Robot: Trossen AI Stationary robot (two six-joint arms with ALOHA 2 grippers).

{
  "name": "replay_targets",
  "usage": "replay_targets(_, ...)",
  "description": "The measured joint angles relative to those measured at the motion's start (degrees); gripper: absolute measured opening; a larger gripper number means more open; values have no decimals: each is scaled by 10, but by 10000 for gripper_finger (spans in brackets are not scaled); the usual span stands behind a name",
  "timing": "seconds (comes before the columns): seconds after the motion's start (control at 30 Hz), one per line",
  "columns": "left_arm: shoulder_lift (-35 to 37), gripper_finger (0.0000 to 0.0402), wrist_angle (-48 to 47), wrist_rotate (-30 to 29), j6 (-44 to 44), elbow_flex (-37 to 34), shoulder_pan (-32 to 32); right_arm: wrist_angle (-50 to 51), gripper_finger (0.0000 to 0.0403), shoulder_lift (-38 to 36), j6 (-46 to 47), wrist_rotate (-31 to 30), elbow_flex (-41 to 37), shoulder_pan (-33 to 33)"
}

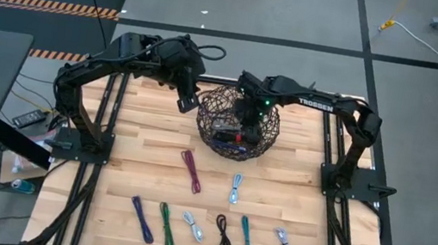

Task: Pick and place USB-C Cables
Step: Put the purple charger cable into the black mesh basket

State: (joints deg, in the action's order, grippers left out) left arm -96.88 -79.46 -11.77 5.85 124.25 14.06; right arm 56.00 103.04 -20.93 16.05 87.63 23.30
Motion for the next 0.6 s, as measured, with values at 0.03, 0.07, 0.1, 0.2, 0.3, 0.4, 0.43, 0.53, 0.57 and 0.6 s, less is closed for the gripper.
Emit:
replay_targets(0.03, 0, 133, -1, -1, 0, 0, -3, 10, 117, 0, 7, 0, 16, -1)
replay_targets(0.07, 0, 133, -2, -2, 0, 0, -6, 27, 117, 0, 11, 0, 34, -3)
replay_targets(0.1, 0, 133, -3, -7, 0, 0, -11, 48, 118, 0, 15, 0, 53, -5)
replay_targets(0.2, 0, 133, -23, -39, 6, 0, -26, 109, 118, 0, 17, 0, 123, -12)
replay_targets(0.3, 0, 133, -56, -76, 29, 0, -39, 172, 117, 0, 17, 0, 195, -17)
replay_targets(0.4, 0, 133, -102, -95, 78, 0, -47, 232, 117, 0, 30, 0, 269, -18)
replay_targets(0.43, 0, 133, -110, -96, 99, 0, -49, 255, 117, 0, 39, -1, 294, -18)
replay_targets(0.53, 0, 133, -106, -92, 131, -8, -63, 323, 117, -1, 61, -1, 364, -18)
replay_targets(0.57, 0, 133, -107, -92, 135, -9, -69, 342, 117, -1, 69, -1, 385, -18)
replay_targets(0.6, 0, 133, -104, -92, 139, -9, -76, 344, 117, -1, 76, -1, 404, -18)
